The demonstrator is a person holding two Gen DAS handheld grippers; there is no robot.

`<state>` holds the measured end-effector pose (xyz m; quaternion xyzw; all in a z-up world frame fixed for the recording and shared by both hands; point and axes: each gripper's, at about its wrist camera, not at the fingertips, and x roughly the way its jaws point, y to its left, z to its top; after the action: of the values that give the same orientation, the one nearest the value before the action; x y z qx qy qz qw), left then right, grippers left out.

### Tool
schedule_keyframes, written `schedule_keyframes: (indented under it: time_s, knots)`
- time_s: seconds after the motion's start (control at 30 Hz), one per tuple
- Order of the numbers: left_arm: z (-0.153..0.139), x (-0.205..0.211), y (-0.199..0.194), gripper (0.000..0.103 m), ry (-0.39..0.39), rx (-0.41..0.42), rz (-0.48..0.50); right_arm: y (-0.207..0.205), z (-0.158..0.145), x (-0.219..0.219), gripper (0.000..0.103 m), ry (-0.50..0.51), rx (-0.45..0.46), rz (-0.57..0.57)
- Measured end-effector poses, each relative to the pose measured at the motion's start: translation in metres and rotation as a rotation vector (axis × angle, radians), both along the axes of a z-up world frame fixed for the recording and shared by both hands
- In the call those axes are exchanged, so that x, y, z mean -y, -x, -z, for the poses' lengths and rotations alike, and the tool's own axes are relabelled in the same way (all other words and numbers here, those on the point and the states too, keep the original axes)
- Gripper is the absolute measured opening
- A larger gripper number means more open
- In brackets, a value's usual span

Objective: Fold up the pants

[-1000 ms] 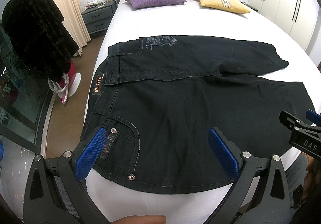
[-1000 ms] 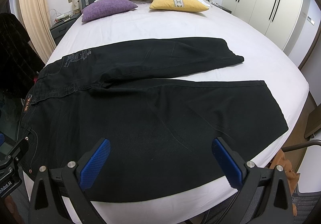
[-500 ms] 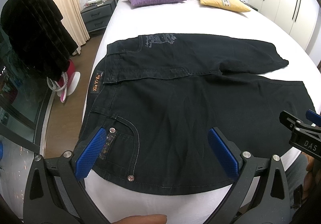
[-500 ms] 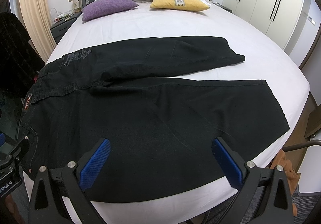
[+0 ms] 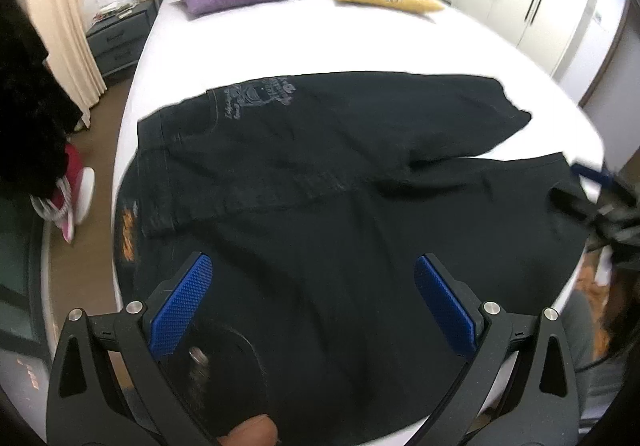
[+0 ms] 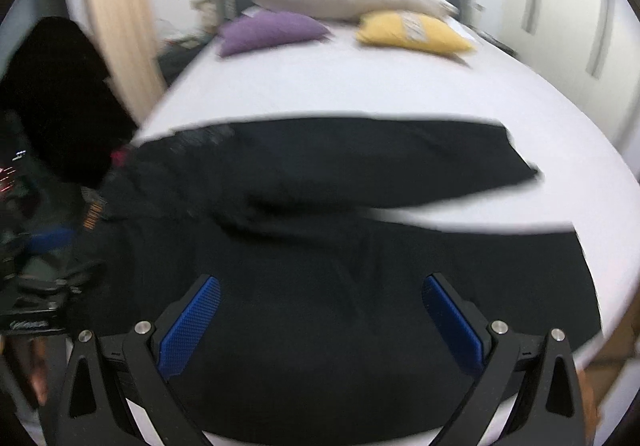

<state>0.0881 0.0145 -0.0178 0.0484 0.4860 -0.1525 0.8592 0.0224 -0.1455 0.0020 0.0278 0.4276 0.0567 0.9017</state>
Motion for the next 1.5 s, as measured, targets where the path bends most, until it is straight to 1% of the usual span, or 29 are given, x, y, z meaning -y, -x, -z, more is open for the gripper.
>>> schedule_keyframes:
  time_s: [0.03, 0.1, 0.13, 0.17, 0.23, 0.27, 0.3, 0.37, 0.43, 0.47, 0.5, 0.57, 0.67, 0.7, 0.73, 0.77, 0.8, 0.83, 0.9, 0.93, 1.0, 1.03, 1.07, 1.1, 1.17, 1.27, 1.33, 1.43, 1.5]
  knots:
    - [-0.001, 0.000, -0.014, 0.103, -0.017, -0.015, 0.015, -0.008, -0.004, 0.001, 0.103, -0.019, 0.010, -0.035]
    - [-0.005, -0.006, -0.046, 0.103, 0.000, -0.018, 0.029, -0.035, -0.013, 0.006, 0.103, -0.063, 0.025, -0.150]
    - [-0.008, -0.008, -0.063, 0.103, 0.009, -0.006, 0.044, -0.043, -0.015, 0.006, 0.103, -0.072, 0.029, -0.183]
    - [-0.010, -0.009, -0.078, 0.103, 0.001, 0.012, 0.059, -0.058, -0.019, 0.009, 0.103, -0.081, 0.039, -0.235]
    - [-0.012, -0.009, -0.118, 0.103, -0.059, 0.051, 0.109, -0.082, -0.025, 0.009, 0.103, -0.072, 0.061, -0.314]
    - [-0.011, -0.010, -0.135, 0.103, -0.085, 0.059, 0.126, -0.101, -0.026, 0.011, 0.103, -0.061, 0.064, -0.363]
    - [-0.008, -0.010, -0.154, 0.103, -0.105, 0.061, 0.147, -0.108, -0.027, 0.011, 0.103, -0.058, 0.066, -0.385]
    - [0.000, -0.012, -0.197, 0.103, -0.119, 0.032, 0.195, -0.137, -0.026, 0.012, 0.103, -0.034, 0.064, -0.439]
    - [0.015, -0.017, -0.238, 0.103, -0.115, -0.017, 0.231, -0.161, -0.021, 0.014, 0.099, -0.033, 0.051, -0.486]
    - [0.020, -0.019, -0.251, 0.103, -0.112, -0.034, 0.239, -0.176, -0.016, 0.014, 0.096, -0.036, 0.038, -0.515]
    - [0.027, -0.022, -0.266, 0.103, -0.105, -0.059, 0.247, -0.182, -0.014, 0.014, 0.094, -0.038, 0.032, -0.526]
    - [0.041, -0.026, -0.290, 0.101, -0.060, -0.132, 0.280, -0.204, -0.003, 0.015, 0.094, -0.042, 0.010, -0.562]
    - [0.060, -0.022, -0.314, 0.101, -0.058, -0.201, 0.325, -0.230, 0.013, 0.009, 0.094, -0.035, -0.020, -0.607]
    - [0.066, -0.020, -0.320, 0.099, -0.069, -0.215, 0.336, -0.235, 0.016, 0.008, 0.092, -0.033, -0.029, -0.614]
    - [0.072, -0.019, -0.326, 0.096, -0.081, -0.235, 0.343, -0.243, 0.021, 0.006, 0.091, -0.027, -0.042, -0.622]
    - [0.080, -0.018, -0.331, 0.090, -0.085, -0.261, 0.351, -0.252, 0.026, 0.004, 0.086, -0.025, -0.061, -0.630]
    - [0.087, -0.018, -0.335, 0.086, -0.095, -0.283, 0.359, -0.257, 0.030, 0.002, 0.084, -0.029, -0.074, -0.637]
    - [0.092, -0.017, -0.338, 0.078, -0.111, -0.299, 0.365, -0.260, 0.033, 0.001, 0.083, -0.032, -0.082, -0.642]
    - [0.093, -0.016, -0.336, 0.077, -0.114, -0.303, 0.377, -0.270, 0.038, -0.002, 0.081, -0.024, -0.096, -0.656]
    - [0.092, -0.016, -0.337, 0.075, -0.115, -0.307, 0.382, -0.273, 0.041, -0.005, 0.081, -0.014, -0.104, -0.670]
    - [0.091, -0.015, -0.338, 0.059, -0.101, -0.322, 0.393, -0.276, 0.044, -0.009, 0.079, -0.004, -0.114, -0.686]
    - [0.089, -0.014, -0.338, 0.041, -0.089, -0.325, 0.397, -0.278, 0.046, -0.012, 0.077, 0.006, -0.121, -0.697]
    - [0.087, -0.015, -0.338, 0.029, -0.080, -0.327, 0.395, -0.281, 0.049, -0.016, 0.075, 0.014, -0.126, -0.702]
    - [0.084, -0.015, -0.337, 0.027, -0.073, -0.326, 0.395, -0.285, 0.051, -0.020, 0.072, 0.019, -0.135, -0.707]
    - [0.076, -0.014, -0.330, 0.018, -0.078, -0.302, 0.392, -0.290, 0.054, -0.025, 0.069, 0.024, -0.145, -0.713]
    - [0.062, -0.016, -0.323, 0.011, -0.069, -0.241, 0.384, -0.295, 0.056, -0.034, 0.069, 0.038, -0.150, -0.733]
    - [0.051, -0.018, -0.313, 0.010, -0.052, -0.190, 0.375, -0.300, 0.058, -0.040, 0.069, 0.045, -0.156, -0.744]
    - [0.035, -0.016, -0.291, 0.009, -0.064, -0.104, 0.395, -0.306, 0.062, -0.050, 0.064, 0.049, -0.179, -0.764]
    - [0.027, -0.016, -0.273, 0.009, -0.063, -0.061, 0.408, -0.309, 0.065, -0.056, 0.061, 0.069, -0.189, -0.779]
